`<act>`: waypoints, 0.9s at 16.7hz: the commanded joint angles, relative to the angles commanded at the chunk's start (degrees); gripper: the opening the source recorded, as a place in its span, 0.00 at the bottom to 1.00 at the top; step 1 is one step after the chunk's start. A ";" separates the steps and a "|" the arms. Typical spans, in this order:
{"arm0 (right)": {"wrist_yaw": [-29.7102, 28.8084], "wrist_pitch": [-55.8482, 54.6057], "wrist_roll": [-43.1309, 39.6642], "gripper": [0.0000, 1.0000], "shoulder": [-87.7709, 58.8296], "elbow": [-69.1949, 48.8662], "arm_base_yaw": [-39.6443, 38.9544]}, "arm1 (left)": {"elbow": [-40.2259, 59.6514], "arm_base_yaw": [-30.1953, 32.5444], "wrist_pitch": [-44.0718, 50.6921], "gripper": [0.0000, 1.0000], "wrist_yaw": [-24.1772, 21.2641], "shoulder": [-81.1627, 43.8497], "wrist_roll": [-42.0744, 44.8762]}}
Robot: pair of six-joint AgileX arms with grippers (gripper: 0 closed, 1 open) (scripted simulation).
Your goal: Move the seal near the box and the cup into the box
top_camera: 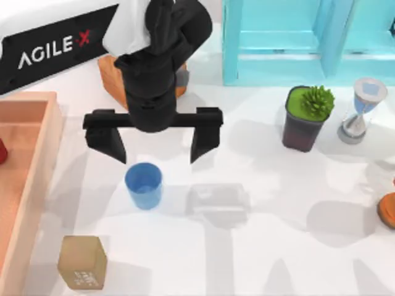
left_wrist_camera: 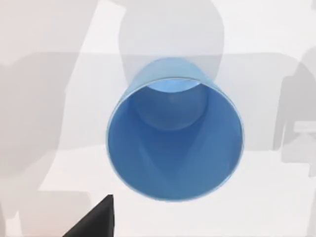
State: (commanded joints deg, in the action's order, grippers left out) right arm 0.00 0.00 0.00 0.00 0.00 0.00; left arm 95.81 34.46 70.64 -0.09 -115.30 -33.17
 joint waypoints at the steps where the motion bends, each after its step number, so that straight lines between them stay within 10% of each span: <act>1: 0.00 0.00 0.00 1.00 0.00 0.00 0.00 | -0.57 0.04 -0.76 1.00 0.00 -0.17 0.06; 15: 0.00 0.00 0.00 1.00 0.00 0.00 0.00 | -11.95 0.19 -16.50 0.92 -0.02 -4.44 0.11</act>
State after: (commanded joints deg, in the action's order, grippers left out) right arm 0.00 0.00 0.00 0.00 0.00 0.00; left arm 83.86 34.65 54.13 -0.11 -119.73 -33.06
